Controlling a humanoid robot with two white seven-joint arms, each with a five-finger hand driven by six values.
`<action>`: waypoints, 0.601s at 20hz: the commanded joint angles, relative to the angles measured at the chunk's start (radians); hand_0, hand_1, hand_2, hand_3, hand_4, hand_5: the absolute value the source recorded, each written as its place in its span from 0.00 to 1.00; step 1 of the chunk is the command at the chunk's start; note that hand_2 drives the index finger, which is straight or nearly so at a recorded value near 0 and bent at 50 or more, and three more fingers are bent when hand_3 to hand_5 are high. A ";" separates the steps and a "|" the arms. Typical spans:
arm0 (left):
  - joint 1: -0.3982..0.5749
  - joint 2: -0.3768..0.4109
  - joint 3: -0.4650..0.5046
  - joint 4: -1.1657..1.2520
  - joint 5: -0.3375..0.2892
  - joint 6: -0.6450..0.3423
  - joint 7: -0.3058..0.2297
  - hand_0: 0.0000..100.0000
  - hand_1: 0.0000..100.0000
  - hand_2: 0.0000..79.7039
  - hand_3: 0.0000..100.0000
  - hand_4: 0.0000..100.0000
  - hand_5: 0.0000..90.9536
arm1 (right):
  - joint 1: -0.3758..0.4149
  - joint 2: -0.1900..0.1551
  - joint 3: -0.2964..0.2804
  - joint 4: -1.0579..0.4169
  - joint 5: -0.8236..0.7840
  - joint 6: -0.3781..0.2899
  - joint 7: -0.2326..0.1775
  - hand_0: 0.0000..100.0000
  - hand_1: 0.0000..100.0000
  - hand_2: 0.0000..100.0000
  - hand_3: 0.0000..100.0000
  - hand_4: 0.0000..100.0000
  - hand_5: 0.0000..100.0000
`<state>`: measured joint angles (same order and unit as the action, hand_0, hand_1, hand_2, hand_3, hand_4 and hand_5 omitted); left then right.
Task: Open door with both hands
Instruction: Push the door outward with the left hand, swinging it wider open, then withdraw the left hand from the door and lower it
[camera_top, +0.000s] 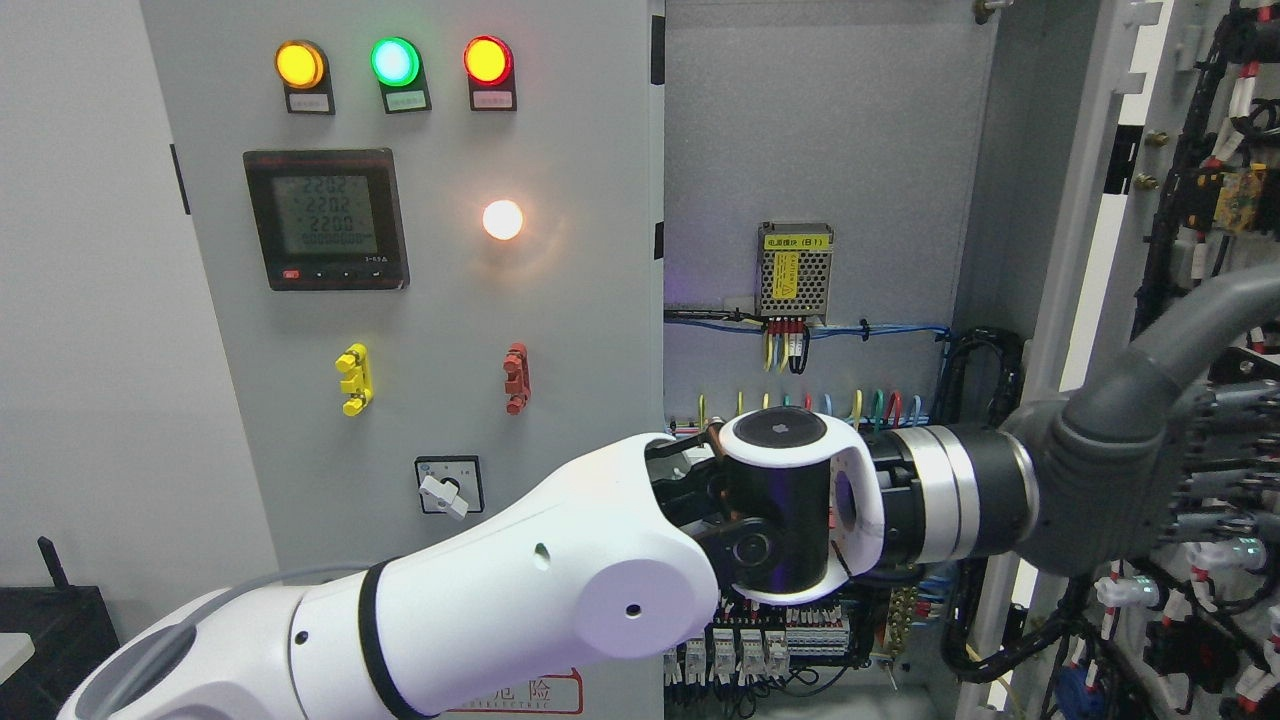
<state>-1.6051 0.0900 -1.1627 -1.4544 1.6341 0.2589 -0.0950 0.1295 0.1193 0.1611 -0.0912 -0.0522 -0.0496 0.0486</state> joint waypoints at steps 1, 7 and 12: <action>0.017 0.223 0.000 -0.084 0.030 0.005 -0.032 0.00 0.00 0.00 0.00 0.03 0.00 | -0.001 0.000 0.000 0.001 0.000 0.000 0.000 0.11 0.00 0.00 0.00 0.00 0.00; 0.115 0.382 0.009 -0.199 0.029 0.017 -0.068 0.00 0.00 0.00 0.00 0.03 0.00 | 0.001 0.000 0.000 0.001 0.000 0.000 0.000 0.11 0.00 0.00 0.00 0.00 0.00; 0.249 0.577 0.041 -0.339 0.013 0.019 -0.080 0.00 0.00 0.00 0.00 0.03 0.00 | 0.001 -0.001 0.000 0.001 0.000 0.000 0.000 0.11 0.00 0.00 0.00 0.00 0.00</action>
<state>-1.4759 0.3548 -1.1532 -1.5965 1.6564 0.2773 -0.1685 0.1295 0.1193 0.1611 -0.0914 -0.0522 -0.0497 0.0489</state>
